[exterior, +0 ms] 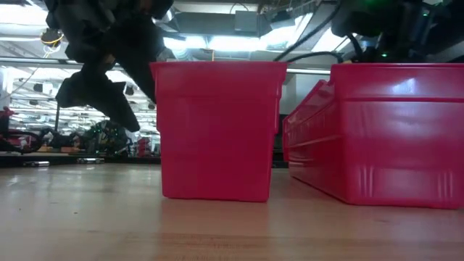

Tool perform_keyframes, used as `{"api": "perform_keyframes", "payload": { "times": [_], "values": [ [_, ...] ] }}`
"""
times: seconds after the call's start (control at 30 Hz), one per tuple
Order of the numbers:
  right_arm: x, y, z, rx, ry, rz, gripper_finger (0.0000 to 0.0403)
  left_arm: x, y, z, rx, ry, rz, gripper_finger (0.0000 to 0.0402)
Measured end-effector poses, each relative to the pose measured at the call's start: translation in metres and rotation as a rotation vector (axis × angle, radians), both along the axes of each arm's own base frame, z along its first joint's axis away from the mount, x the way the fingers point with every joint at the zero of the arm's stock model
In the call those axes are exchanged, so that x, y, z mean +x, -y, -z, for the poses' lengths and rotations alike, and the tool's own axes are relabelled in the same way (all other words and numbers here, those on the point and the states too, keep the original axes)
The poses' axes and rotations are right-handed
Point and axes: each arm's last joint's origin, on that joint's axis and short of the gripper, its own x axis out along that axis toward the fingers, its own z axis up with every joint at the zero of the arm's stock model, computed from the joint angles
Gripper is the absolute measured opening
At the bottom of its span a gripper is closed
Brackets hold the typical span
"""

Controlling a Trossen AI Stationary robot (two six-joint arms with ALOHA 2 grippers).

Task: Sort batteries
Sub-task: Adjust the red bins, then put the silver battery into the right red bin

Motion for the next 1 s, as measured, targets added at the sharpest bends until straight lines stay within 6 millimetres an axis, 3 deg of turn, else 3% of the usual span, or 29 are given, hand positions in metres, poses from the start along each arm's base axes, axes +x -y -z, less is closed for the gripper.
{"api": "perform_keyframes", "payload": {
  "times": [0.43, 0.67, 0.87, 1.0],
  "values": [
    [0.003, 0.012, 0.0, -0.033, 0.006, 0.016, 0.0, -0.028, -0.022, -0.027, 0.126, -0.043, -0.099, 0.0246],
    [-0.013, 0.015, -0.002, -0.07, -0.099, 0.102, 0.0, -0.028, -0.043, -0.04, 0.18, -0.001, -0.143, 0.0246],
    [-0.016, 0.02, -0.018, -0.103, -0.034, 0.13, 0.0, -0.027, -0.052, -0.042, 0.201, -0.002, -0.148, 0.0246],
    [-0.012, 0.021, -0.038, -0.164, 0.015, 0.153, 0.0, -0.029, -0.052, -0.045, 0.211, 0.004, -0.128, 0.0246]
  ]
}}
